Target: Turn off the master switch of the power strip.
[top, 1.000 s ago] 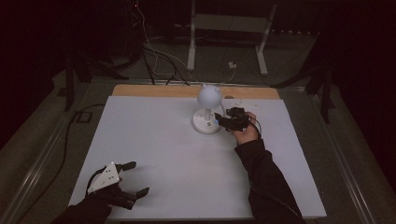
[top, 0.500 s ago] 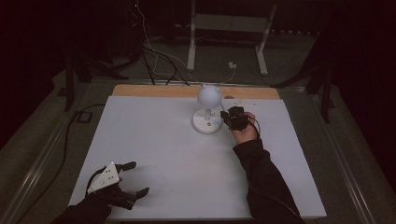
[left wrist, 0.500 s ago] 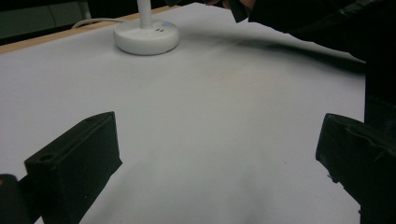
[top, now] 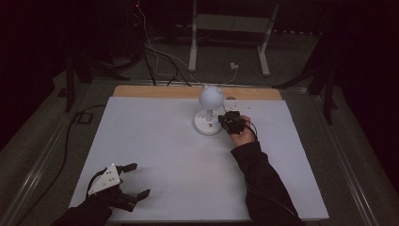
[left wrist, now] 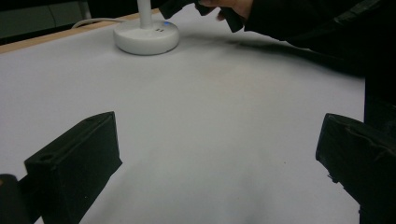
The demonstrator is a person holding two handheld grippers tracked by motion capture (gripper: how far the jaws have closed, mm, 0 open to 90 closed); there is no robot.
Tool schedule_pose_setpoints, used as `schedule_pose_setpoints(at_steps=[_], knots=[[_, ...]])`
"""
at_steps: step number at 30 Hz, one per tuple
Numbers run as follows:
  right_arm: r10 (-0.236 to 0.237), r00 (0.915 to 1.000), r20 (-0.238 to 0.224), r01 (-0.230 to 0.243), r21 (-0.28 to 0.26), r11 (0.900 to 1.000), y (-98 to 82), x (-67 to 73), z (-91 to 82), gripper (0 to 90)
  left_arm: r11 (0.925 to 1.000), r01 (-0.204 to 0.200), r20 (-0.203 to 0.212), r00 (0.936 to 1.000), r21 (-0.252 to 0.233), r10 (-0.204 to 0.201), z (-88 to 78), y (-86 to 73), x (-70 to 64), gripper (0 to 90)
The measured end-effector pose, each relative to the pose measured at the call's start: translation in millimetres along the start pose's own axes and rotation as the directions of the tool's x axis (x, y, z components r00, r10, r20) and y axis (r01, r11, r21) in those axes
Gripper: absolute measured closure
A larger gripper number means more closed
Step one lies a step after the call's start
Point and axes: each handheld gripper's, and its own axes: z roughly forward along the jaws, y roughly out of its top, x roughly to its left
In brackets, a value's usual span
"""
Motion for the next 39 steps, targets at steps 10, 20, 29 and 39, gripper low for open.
schedule_pose_setpoints(at_steps=[10, 20, 29, 39], knots=[[-0.014, 0.9999, 0.003, 0.013, 0.015, 1.0, -2.1, 4.6, 3.6, 90.0, 1.0, 0.002, 0.0, 1.0, -0.001, -0.002, -0.1, 0.0, 0.2, 0.3], [-0.023, 0.9997, 0.008, 0.023, 0.003, 1.0, -7.1, 5.3, 4.3, 90.0, 1.0, 0.0, -0.003, 1.0, 0.0, 0.0, 0.1, 0.0, -0.1, 0.3], [-0.045, 0.9989, 0.015, 0.045, 0.021, 0.999, -4.4, 7.0, 5.2, 90.0, 1.0, 0.001, -0.001, 1.0, 0.0, -0.001, 0.6, 0.0, 0.2, 0.3], [-0.067, 0.9972, 0.033, 0.066, 0.032, 0.997, -2.4, 9.1, 6.5, 90.0, 1.0, 0.004, -0.004, 1.0, 0.001, -0.004, 0.8, -0.3, 0.2, 0.3]])
